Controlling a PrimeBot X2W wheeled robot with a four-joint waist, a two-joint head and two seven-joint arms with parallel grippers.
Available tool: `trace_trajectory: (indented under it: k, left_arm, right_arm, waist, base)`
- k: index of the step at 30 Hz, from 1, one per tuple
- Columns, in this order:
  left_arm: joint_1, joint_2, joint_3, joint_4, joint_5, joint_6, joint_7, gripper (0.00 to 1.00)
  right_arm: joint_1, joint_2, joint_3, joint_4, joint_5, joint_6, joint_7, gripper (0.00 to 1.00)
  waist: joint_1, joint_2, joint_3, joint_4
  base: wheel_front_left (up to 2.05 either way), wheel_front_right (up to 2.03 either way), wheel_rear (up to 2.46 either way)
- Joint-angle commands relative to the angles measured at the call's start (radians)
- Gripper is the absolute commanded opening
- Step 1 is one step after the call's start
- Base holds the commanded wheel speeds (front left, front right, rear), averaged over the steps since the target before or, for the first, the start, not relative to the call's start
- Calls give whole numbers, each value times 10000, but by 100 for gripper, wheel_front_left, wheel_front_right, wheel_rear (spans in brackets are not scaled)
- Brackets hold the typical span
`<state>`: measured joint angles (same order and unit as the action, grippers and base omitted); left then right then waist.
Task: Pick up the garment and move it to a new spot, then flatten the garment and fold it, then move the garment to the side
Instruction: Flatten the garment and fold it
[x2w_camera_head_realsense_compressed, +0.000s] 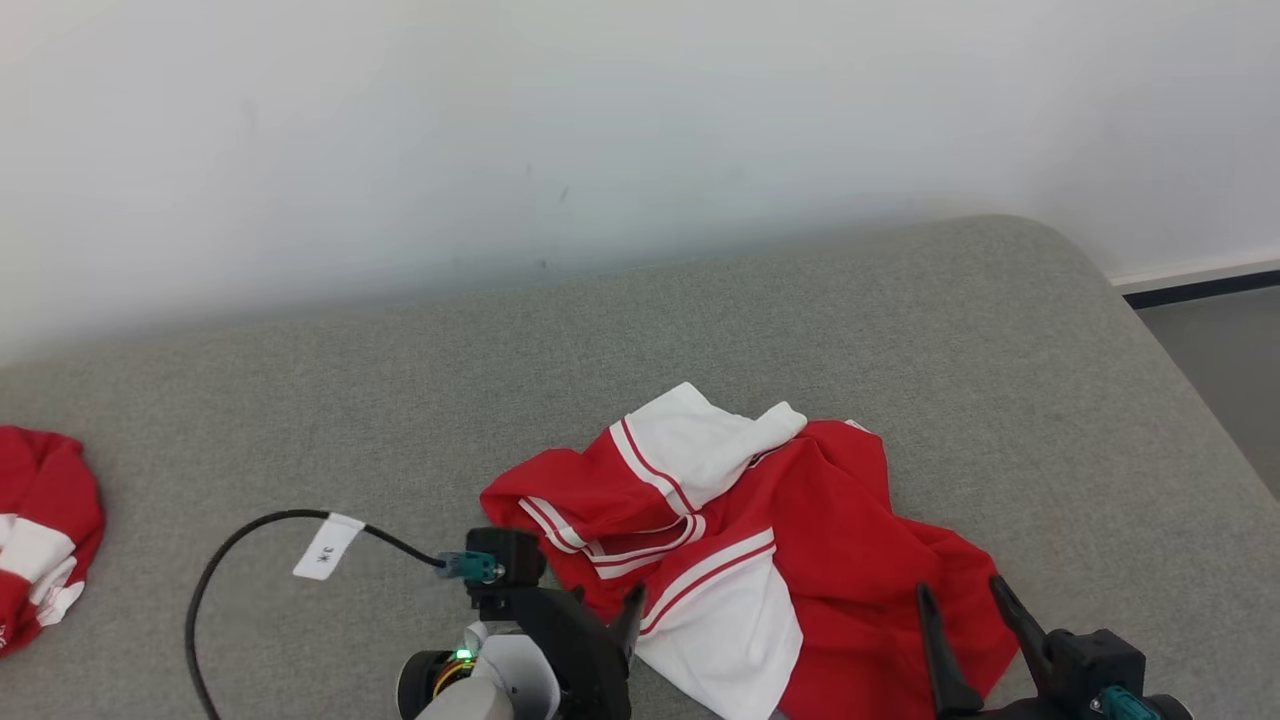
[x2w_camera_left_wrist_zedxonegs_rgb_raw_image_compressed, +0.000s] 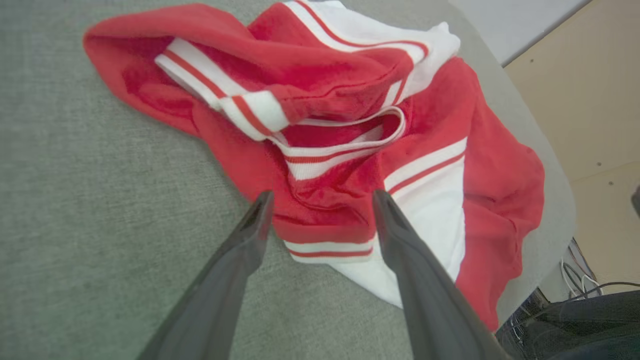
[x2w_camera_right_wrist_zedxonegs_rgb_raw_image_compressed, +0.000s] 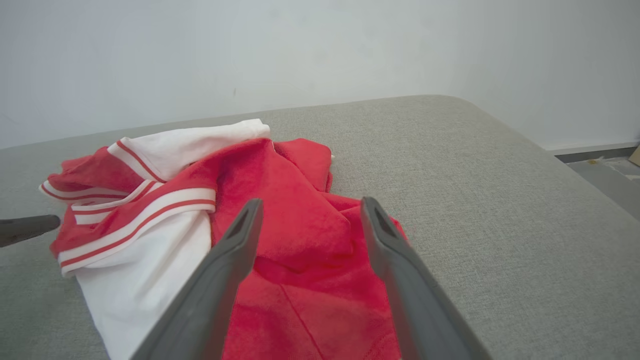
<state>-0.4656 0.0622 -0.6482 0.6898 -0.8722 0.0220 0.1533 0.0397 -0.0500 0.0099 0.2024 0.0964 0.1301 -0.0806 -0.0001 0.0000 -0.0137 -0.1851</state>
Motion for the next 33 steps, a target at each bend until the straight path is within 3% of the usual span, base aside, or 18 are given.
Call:
trace_trajectory:
  k: [1,8,14,15,16,17,18,26,33]
  left_arm:
    - [68,-13,-119,-58,128,197,49,100]
    - [-494,-54,-482,401,806,1206,-395,100]
    - [-1045,50,-801,1200,1296,1422,-475,100]
    - [-1096,41,-800,1305,1298,1372,-494,77]
    - [-1096,41,-800,1305,1298,1372,-494,77]
    - [-1143,42,-812,1391,1311,1323,-555,11]
    - [-1184,38,-840,1483,1323,1280,-585,0]
    - [-1476,255,-48,1061,938,1310,-2138,0]
    - [-1144,1303,821,330,561,1834,-2297,0]
  right_arm:
    - [-101,-7,68,-33,19,13,-27,100]
    - [-165,-9,137,-10,43,13,-54,100]
    - [-203,-7,164,44,75,13,-127,100]
    - [-210,-7,164,59,87,13,-141,100]
    - [-210,-7,164,59,87,13,-141,100]
    - [-217,-7,167,66,96,13,-151,100]
    - [-222,-7,171,82,103,13,-169,100]
    - [-109,-7,39,131,31,13,-173,100]
    - [7,-9,37,51,-50,13,-120,100]
  waist:
    - [1,0,64,-114]
    - [1,0,301,-696]
    - [1,0,448,-1043]
    - [1,0,459,-1065]
    - [1,0,459,-1065]
    - [1,0,467,-1082]
    - [1,0,471,-1093]
    - [1,0,319,-770]
    - [1,0,62,-264]
  base:
    - [0,0,0]
    - [0,0,0]
    - [0,0,0]
    - [0,0,0]
    - [0,0,0]
    - [0,0,0]
    - [0,0,0]
    - [0,0,0]
    - [0,0,0]
